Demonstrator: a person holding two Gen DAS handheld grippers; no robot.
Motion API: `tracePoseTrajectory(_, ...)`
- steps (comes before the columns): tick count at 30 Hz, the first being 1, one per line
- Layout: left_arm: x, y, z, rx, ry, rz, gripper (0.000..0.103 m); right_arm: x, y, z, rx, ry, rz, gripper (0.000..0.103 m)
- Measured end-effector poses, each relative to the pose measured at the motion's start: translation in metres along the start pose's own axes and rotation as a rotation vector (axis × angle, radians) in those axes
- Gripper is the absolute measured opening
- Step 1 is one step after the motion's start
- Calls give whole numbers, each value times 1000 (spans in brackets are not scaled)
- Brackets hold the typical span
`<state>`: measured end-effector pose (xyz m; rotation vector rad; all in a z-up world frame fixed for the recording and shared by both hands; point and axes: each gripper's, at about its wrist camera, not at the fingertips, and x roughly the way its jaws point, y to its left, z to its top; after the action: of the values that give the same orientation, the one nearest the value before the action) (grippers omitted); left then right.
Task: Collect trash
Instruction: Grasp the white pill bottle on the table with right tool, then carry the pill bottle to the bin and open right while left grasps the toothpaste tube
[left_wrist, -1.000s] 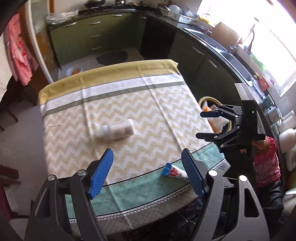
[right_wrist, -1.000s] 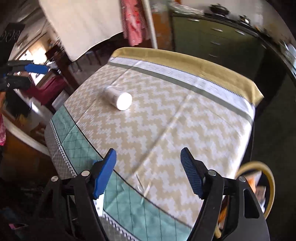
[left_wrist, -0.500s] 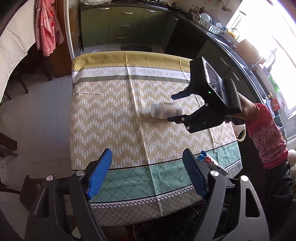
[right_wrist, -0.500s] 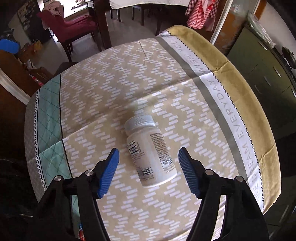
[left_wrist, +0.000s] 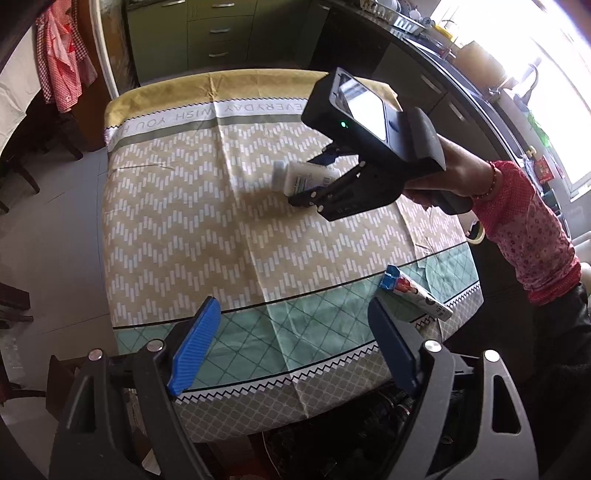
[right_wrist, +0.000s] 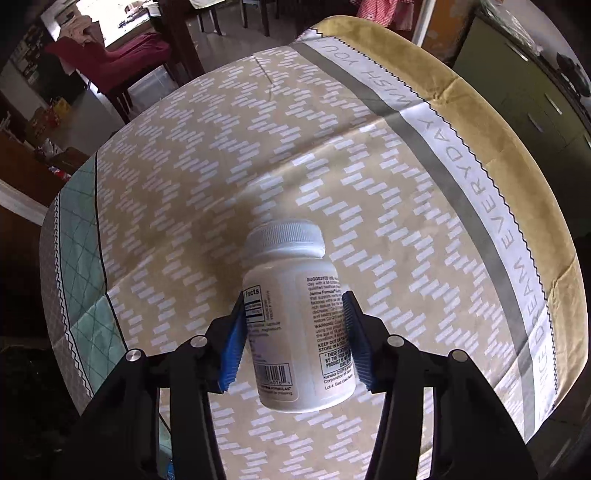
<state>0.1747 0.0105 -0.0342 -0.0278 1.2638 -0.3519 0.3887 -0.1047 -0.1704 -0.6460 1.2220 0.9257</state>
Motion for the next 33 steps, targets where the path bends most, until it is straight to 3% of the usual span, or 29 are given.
tracePoseTrajectory(6,45,-59,6,111,105,-57,78,-48,-38,-64,204,-73,29,50)
tracePoseTrajectory(11,102,-104,10,94,258,-176,78,-87,-44,-138,343,-97,2,50)
tracePoseTrajectory(18,137,-179,14,288,313,-119,78,-130,-47,-253,495,-123,-33,48)
tracePoseTrajectory(20,140,-191,13,297,340,-101,78,-140,-49,-281,529,-134,-47,47)
tracePoseTrajectory(22,143,-194,11,223,388,-139,78,-146,-51,-305,562,-143,-52,47)
tracePoseTrajectory(25,144,-187,7,61,398,-138,78,-154,-51,-330,585,-161,-60,47)
tracePoseTrajectory(28,149,-180,-1,-92,414,-136,78,-156,-51,-341,590,-179,-57,47)
tracePoseTrajectory(33,161,-176,-5,-242,418,-134,78,-158,-61,-346,609,-212,-66,47)
